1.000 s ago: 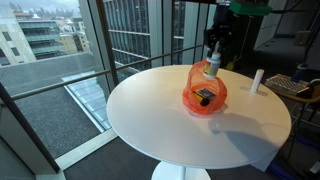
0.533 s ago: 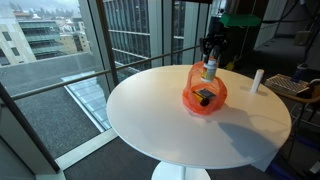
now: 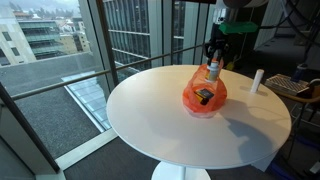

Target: Put the white bowl into the carrier bag

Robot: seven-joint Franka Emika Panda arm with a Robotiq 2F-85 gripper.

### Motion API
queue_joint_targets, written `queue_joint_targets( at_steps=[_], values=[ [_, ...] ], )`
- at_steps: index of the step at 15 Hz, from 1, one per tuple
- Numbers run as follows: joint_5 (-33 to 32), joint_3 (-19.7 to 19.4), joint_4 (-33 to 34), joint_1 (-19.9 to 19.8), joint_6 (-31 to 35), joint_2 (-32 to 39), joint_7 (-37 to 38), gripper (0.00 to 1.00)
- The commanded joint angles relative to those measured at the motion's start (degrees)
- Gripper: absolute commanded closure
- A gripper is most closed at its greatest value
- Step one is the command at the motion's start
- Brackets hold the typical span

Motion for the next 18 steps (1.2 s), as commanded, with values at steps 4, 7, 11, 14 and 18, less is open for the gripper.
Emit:
queue_joint_targets(
  at_steps=[4, 7, 11, 14, 18],
  values=[
    [-1.45, -2.21, 2.92, 0.03, -2.02, 2.82, 1.51, 0.81],
    [-1.24, -2.52, 2.4, -0.13, -2.0, 3.67, 1.11, 0.81],
    [-0.81, -2.67, 1.91, -0.32, -1.74, 4.86, 0.6, 0.81],
    [-0.56, -2.53, 1.36, -0.33, -1.37, 5.49, 0.32, 0.81],
    [-0.01, -2.23, 0.71, -0.55, -0.6, 6.29, -0.28, 0.81]
  ],
)
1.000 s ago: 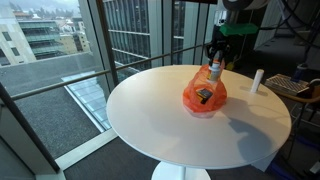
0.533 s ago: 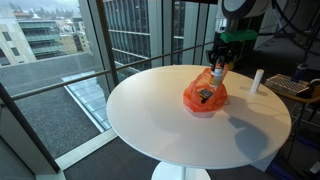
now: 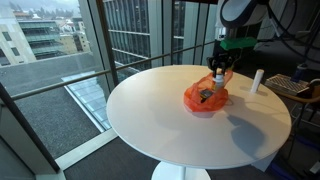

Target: Put the white bowl into the carrier bag

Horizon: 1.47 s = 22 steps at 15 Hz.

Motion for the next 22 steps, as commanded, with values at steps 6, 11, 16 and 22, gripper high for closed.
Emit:
queue_joint_targets(
  at_steps=[6, 11, 16, 22],
  values=[
    [0.38, 0.35, -0.33, -0.65, 0.35, 2.19, -0.5, 0.81],
    [0.32, 0.31, -0.48, -0.69, 0.35, 2.27, -0.71, 0.81],
    [0.36, 0.63, -1.66, -0.85, 0.28, 0.77, -2.03, 0.08],
    [0.2, 1.19, -3.71, -0.95, -0.99, -2.24, -4.52, 0.0]
  ],
)
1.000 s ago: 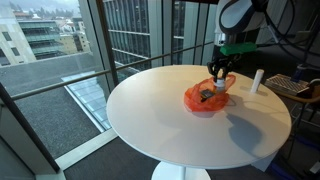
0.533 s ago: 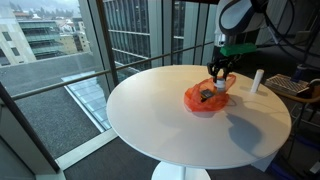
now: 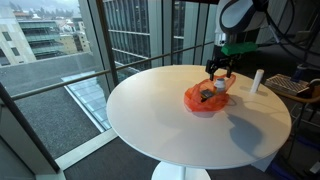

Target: Put the white bowl into the carrier bag

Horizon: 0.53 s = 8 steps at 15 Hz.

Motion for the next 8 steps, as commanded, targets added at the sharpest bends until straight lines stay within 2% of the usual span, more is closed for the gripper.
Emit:
queue_joint_targets(
  at_steps=[1, 8],
  values=[
    [0.21, 1.23, -3.46, -1.01, -1.51, -4.49, -3.54, 0.0],
    [-1.23, 2.01, -9.1, -1.1, -9.69, -13.32, -9.39, 0.0]
  ],
)
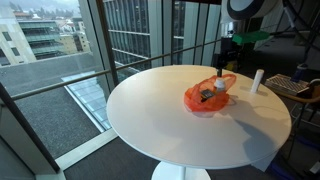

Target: Put the white bowl into the carrier bag

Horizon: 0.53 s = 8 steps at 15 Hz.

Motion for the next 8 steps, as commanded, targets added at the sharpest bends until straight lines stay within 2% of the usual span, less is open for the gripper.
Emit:
queue_joint_targets(
  at_steps=[1, 8],
  values=[
    [-1.72, 1.01, -5.18, -1.07, -4.25, -7.16, -3.45, 0.0],
    [-6.21, 0.82, -14.03, -1.92, -6.51, -17.75, -3.56, 0.0]
  ],
)
